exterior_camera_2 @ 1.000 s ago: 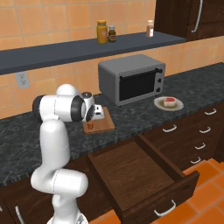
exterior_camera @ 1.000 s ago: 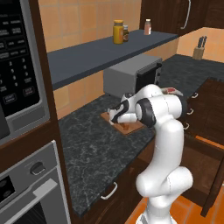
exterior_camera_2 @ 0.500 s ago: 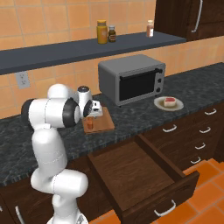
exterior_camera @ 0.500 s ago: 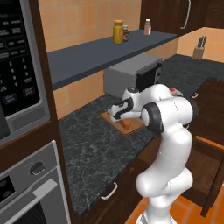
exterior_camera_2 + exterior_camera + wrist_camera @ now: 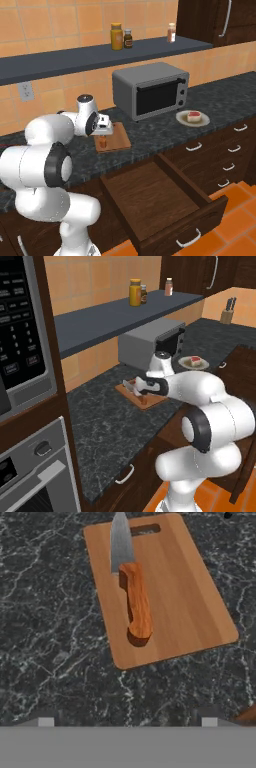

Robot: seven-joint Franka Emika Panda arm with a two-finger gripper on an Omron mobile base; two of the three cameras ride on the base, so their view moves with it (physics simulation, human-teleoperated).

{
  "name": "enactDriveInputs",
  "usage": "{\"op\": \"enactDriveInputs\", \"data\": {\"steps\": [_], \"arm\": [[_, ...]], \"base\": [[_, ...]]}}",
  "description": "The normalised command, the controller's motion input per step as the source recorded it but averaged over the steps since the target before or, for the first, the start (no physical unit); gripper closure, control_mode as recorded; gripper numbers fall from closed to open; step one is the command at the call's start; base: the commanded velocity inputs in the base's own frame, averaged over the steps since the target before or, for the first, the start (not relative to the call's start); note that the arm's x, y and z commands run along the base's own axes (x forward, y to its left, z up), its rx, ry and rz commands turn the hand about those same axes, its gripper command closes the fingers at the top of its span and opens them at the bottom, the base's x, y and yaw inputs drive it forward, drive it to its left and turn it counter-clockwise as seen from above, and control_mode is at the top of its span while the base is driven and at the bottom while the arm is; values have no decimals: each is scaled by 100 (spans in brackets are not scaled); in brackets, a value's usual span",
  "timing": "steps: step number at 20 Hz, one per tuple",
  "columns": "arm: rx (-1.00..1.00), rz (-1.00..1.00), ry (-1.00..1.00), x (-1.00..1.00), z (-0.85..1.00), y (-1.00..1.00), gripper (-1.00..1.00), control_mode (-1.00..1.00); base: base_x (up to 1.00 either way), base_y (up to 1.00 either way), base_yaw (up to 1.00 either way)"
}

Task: Pick up the knife from the drawer and place it on the cutting board. Then place the meat from the plate to the cutting board.

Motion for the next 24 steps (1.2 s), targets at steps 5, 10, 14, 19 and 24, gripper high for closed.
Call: {"op": "enactDriveInputs", "data": {"steps": [5, 10, 14, 19, 24], "arm": [[1, -8, 0, -94, 40, -4, -100, -100], [2, -5, 0, -89, 53, 2, -100, -100], [0, 0, 0, -63, 40, 17, -100, -100], [0, -1, -7, -52, 0, 1, -100, 100], [0, 0, 0, 0, 0, 0, -100, 100]], "base": [[0, 0, 0], [0, 0, 0], [0, 0, 0], [-40, -2, -3], [-100, -28, -6]]}}
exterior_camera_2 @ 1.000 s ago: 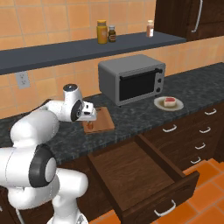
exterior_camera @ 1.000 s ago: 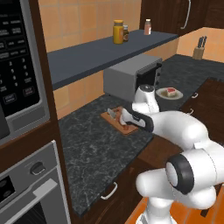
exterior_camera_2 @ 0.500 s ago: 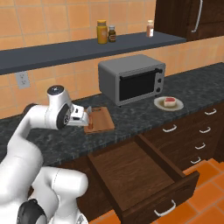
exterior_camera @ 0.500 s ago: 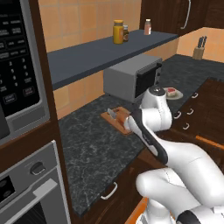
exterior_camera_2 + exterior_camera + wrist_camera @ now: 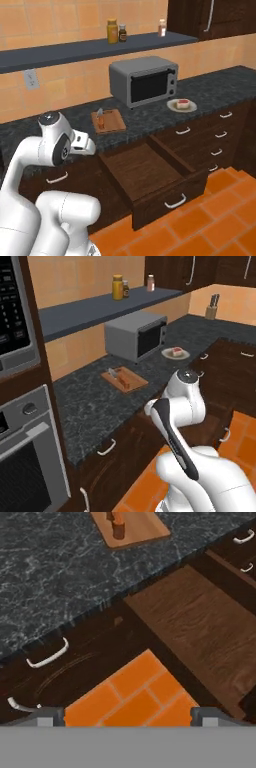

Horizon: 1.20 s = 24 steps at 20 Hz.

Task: Pick up the knife from the drawer and place it on the cutting board. Then place the meat from the plate to the cutting board.

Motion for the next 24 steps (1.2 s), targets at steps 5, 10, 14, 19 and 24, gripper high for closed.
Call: {"op": "enactDriveInputs", "data": {"steps": [5, 10, 14, 19, 24], "arm": [[0, 0, 0, 0, 0, 0, -100, 100], [0, 0, 0, 0, 0, 0, -100, 100], [0, 0, 0, 0, 0, 0, -100, 100], [0, 0, 0, 0, 0, 0, -100, 100], [0, 0, 0, 0, 0, 0, -100, 100]], "base": [[-42, -94, -1], [3, -100, 4], [38, -100, 20], [60, -99, 39], [40, -100, 27]]}}
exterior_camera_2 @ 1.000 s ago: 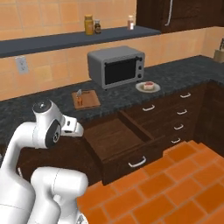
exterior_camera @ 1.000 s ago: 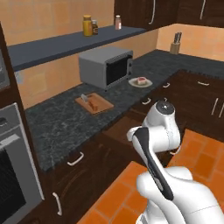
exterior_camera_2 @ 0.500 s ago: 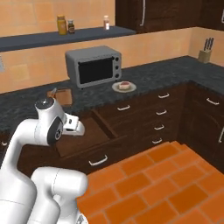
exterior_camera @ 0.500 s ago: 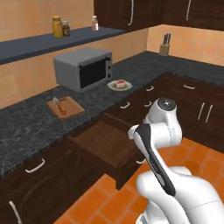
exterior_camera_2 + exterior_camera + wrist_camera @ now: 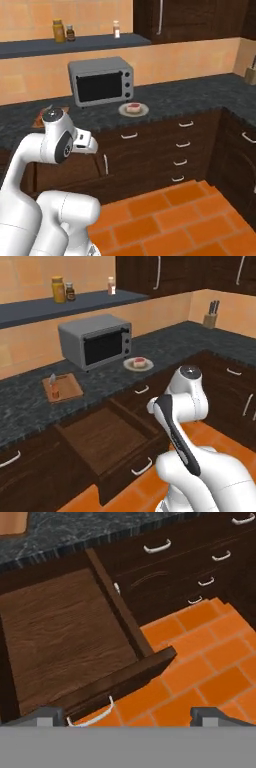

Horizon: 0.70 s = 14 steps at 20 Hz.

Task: Pick up the knife from the drawer and place it on the cutting board. Then place the meat from the plate to the cutting board.

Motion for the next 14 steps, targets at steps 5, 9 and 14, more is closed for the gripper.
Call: {"op": "enactDriveInputs", "data": {"steps": [5, 9, 14], "arm": [[0, 0, 0, 0, 0, 0, -100, 100], [0, 0, 0, 0, 0, 0, -100, 100], [0, 0, 0, 0, 0, 0, -100, 100]], "base": [[54, -100, 29], [69, -90, 34], [78, -45, 46]]}}
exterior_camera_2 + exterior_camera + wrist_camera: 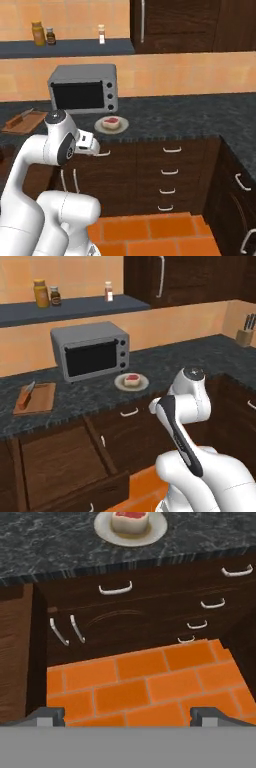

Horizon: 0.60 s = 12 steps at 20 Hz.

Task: Pick up the knife from the drawer and place it on the cutting board. Then place the meat from the plate to the cutting board.

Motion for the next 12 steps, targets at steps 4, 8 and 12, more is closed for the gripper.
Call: {"op": "enactDriveInputs", "data": {"steps": [4, 8, 12], "arm": [[0, 0, 0, 0, 0, 0, -100, 100], [0, 0, 0, 0, 0, 0, -100, 100], [0, 0, 0, 0, 0, 0, -100, 100]], "base": [[29, -13, 49], [11, -31, 54], [20, -68, 59]]}}
